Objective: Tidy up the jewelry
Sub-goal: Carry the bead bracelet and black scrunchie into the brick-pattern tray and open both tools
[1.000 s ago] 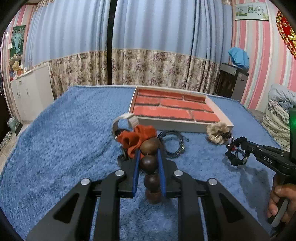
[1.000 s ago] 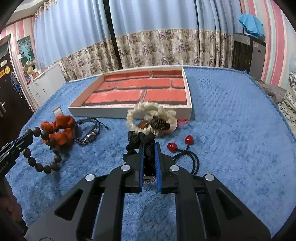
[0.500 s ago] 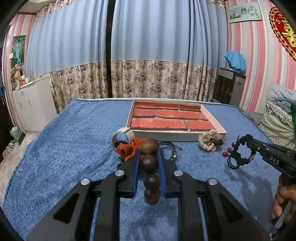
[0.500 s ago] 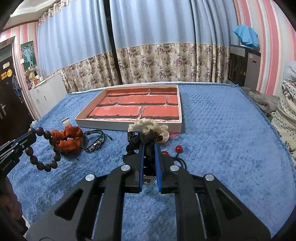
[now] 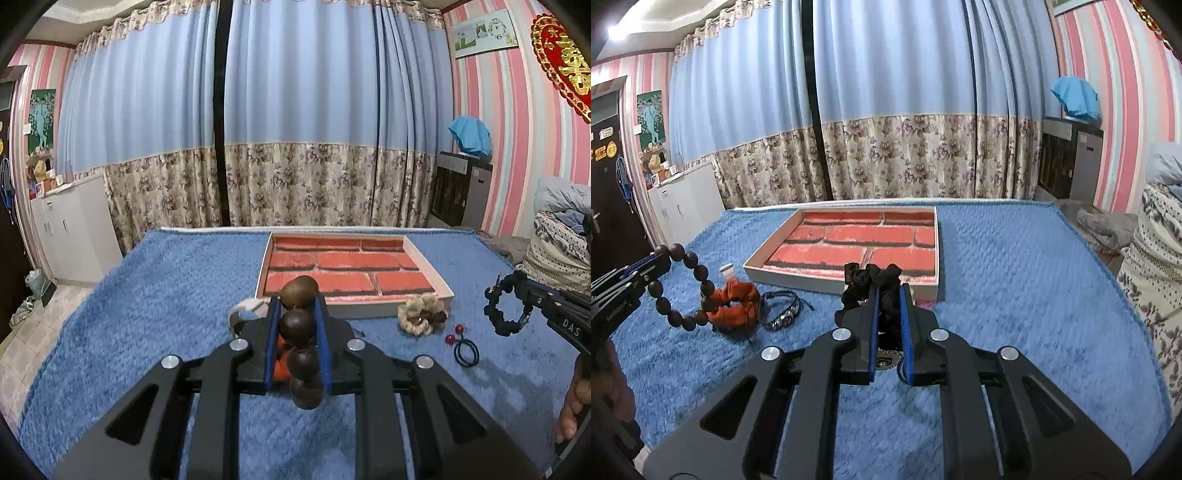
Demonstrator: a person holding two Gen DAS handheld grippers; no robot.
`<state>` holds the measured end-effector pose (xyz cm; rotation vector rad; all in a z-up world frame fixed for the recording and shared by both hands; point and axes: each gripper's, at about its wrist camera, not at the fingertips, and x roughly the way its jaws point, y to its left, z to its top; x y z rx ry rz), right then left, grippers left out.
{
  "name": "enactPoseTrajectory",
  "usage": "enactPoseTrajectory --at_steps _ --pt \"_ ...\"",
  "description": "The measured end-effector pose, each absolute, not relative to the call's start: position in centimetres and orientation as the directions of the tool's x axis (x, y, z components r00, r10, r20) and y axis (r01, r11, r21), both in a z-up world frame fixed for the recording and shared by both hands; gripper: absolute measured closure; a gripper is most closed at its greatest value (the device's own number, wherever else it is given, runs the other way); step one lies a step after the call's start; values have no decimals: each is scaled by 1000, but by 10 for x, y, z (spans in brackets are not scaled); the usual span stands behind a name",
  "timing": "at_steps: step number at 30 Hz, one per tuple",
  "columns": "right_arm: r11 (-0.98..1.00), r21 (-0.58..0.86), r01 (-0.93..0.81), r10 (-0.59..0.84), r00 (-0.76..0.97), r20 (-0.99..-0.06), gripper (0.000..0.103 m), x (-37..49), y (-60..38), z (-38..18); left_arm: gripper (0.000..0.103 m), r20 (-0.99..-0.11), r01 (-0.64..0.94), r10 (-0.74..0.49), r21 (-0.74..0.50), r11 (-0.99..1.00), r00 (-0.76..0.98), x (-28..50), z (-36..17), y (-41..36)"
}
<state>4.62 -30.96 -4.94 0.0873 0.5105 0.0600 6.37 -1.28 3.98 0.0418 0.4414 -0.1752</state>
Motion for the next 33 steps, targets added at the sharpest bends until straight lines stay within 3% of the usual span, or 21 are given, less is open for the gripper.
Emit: enactPoseTrajectory --at_steps 19,33 --pt "996 81 -43 75 886 -458 91 103 -311 -32 84 -404 201 -171 33 979 899 131 57 -30" --pt "998 55 -33 56 868 -494 91 177 -312 -38 84 -468 156 -136 3 988 873 211 46 -35"
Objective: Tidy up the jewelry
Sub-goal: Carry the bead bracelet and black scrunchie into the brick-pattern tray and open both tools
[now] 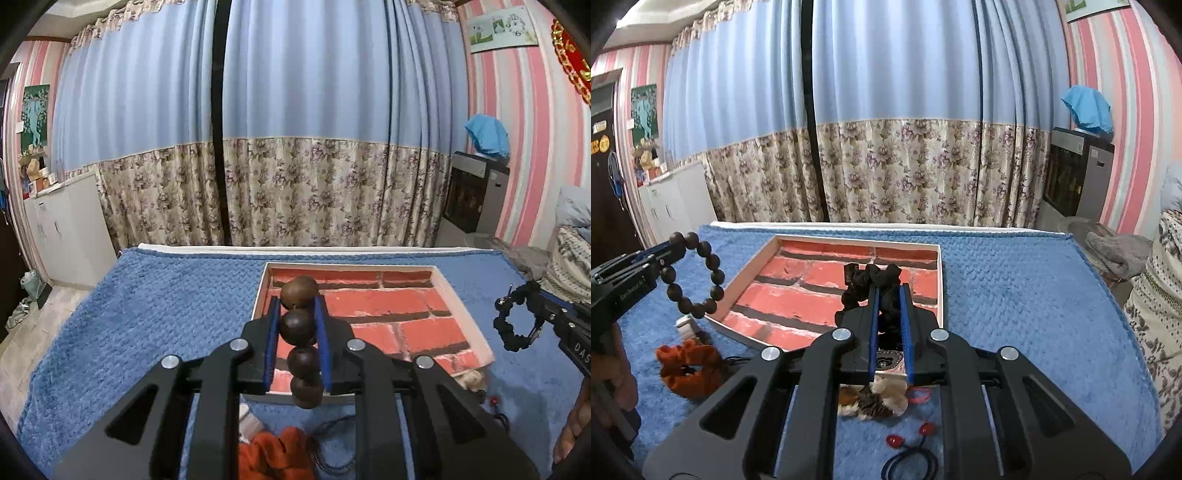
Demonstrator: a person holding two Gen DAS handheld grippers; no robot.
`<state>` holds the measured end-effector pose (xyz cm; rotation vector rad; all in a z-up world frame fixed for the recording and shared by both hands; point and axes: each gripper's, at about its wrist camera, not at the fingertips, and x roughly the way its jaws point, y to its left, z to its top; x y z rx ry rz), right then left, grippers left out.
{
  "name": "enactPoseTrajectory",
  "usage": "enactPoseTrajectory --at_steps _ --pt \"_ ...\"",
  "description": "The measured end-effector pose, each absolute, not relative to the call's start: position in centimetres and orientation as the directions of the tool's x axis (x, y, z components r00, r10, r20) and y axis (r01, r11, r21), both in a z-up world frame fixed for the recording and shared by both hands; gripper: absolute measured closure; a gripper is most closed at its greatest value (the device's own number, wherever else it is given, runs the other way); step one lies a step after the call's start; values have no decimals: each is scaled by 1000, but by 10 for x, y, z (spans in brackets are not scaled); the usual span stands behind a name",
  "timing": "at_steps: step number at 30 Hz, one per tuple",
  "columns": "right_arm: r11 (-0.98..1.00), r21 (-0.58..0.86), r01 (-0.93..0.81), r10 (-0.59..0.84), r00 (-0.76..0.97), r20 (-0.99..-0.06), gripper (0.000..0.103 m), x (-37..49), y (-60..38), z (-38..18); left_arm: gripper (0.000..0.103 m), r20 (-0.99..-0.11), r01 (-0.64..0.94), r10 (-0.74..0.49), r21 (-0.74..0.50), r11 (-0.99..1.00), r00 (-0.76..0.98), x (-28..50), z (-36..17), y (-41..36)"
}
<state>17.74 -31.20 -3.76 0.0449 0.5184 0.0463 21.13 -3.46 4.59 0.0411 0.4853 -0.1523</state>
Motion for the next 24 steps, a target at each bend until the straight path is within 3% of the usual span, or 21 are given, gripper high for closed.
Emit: enactPoseTrajectory --at_steps 12,24 --pt "998 60 -14 45 836 -547 91 230 -313 -63 84 -545 165 -135 7 986 828 267 7 -44" --pt "997 71 -23 64 735 -675 91 274 -314 -116 84 -650 165 -103 34 986 753 297 -33 -45"
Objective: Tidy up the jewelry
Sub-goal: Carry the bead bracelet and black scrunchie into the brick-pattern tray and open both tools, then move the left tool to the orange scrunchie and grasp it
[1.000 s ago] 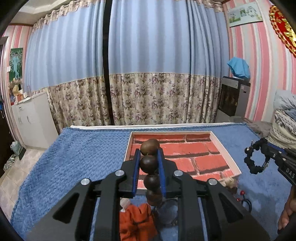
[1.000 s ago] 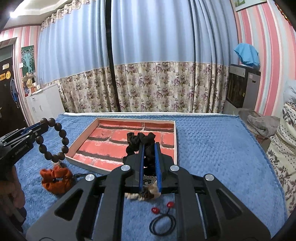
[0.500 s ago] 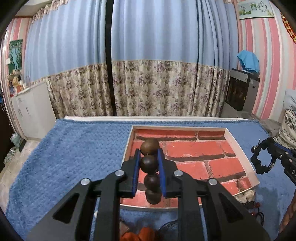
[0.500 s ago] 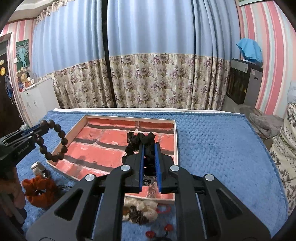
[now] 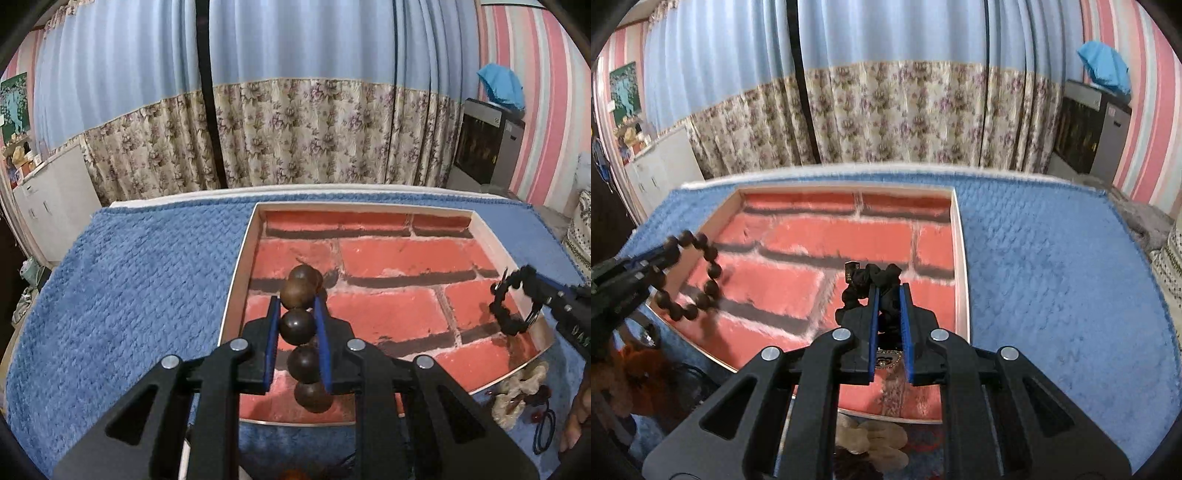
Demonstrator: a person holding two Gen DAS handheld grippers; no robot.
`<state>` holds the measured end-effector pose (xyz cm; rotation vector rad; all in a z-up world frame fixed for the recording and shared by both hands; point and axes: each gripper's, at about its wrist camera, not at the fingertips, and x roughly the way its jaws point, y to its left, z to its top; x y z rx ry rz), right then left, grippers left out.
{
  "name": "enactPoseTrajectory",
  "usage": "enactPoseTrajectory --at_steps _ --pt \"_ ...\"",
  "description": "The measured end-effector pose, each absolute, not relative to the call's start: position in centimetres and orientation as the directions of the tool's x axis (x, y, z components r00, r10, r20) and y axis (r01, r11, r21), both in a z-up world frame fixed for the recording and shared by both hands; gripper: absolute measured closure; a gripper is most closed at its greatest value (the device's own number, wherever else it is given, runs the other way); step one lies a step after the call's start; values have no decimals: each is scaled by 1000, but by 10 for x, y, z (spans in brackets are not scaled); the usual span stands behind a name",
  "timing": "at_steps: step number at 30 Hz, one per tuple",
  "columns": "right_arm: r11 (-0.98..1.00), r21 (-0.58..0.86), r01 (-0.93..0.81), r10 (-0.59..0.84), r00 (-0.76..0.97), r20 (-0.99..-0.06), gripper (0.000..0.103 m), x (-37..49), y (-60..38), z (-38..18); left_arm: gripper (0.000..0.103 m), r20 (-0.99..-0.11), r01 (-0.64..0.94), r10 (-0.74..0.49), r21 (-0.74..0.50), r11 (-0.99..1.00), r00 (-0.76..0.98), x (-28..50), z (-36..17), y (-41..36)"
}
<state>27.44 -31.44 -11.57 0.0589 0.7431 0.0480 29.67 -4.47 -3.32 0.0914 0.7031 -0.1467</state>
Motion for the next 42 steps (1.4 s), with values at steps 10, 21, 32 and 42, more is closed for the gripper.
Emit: enactPoseTrajectory --at_steps 10,21,32,42 --pt "999 44 20 19 674 -738 85 283 -321 -145 84 -702 120 -41 64 991 711 307 -47 -38" --pt "997 61 50 -3 798 -602 49 246 -336 -87 61 -653 115 -87 0 993 752 287 -8 -22" --pt "995 79 58 -9 855 -518 46 153 -364 -52 50 -516 58 -27 44 997 856 196 45 42" --pt "992 91 88 -17 804 -594 46 78 -352 -115 48 -524 48 -41 0 999 850 102 -19 56"
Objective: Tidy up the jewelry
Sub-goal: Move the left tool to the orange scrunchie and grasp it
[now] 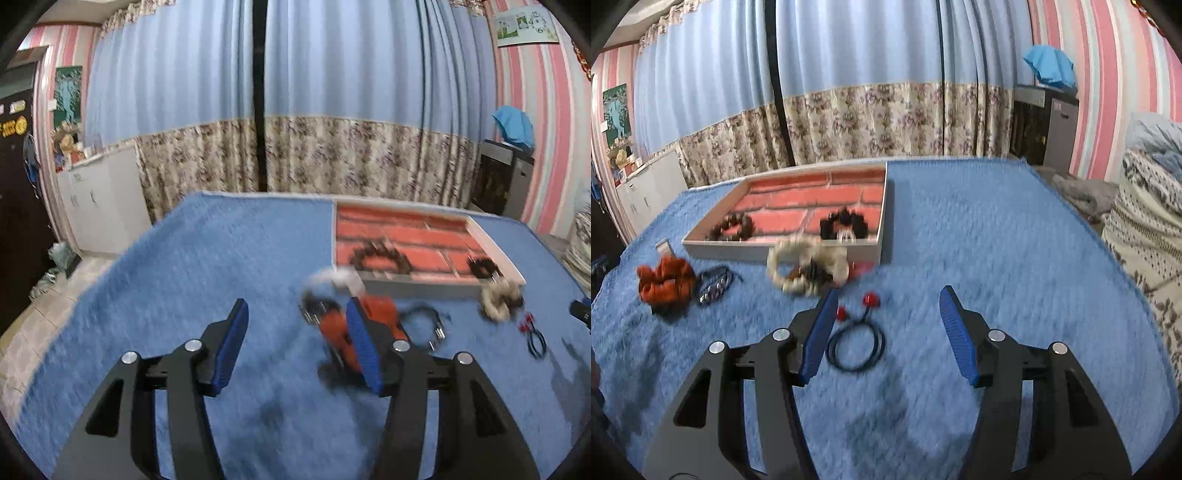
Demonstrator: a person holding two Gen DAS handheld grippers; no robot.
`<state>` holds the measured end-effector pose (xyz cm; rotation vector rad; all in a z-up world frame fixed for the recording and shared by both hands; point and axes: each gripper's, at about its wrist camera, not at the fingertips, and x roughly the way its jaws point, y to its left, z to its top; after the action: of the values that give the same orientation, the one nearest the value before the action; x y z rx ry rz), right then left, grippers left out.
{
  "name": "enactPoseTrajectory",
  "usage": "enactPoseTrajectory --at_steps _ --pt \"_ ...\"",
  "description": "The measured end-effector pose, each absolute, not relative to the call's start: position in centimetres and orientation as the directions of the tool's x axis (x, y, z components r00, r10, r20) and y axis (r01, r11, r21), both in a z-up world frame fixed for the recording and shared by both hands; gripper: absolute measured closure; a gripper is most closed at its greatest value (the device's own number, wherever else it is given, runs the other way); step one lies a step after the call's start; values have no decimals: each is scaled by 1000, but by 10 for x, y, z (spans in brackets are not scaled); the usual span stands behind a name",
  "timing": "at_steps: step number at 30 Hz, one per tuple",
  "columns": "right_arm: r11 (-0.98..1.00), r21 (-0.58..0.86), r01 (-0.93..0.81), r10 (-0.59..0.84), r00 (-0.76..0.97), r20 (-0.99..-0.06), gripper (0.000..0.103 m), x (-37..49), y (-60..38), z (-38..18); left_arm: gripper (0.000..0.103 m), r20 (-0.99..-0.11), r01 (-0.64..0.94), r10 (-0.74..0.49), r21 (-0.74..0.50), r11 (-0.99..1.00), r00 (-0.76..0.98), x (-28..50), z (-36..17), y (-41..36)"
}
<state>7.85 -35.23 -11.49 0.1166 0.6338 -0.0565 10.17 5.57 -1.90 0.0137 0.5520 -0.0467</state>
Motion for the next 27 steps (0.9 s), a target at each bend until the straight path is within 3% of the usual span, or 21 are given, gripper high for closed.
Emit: enactPoseTrajectory --at_steps 22,27 --pt "994 107 27 45 784 -619 46 97 -333 -128 50 -538 164 -150 -22 986 829 126 -40 22" --pt "994 103 21 49 776 -628 46 107 -331 -133 65 -570 154 -149 -39 987 808 139 -51 23"
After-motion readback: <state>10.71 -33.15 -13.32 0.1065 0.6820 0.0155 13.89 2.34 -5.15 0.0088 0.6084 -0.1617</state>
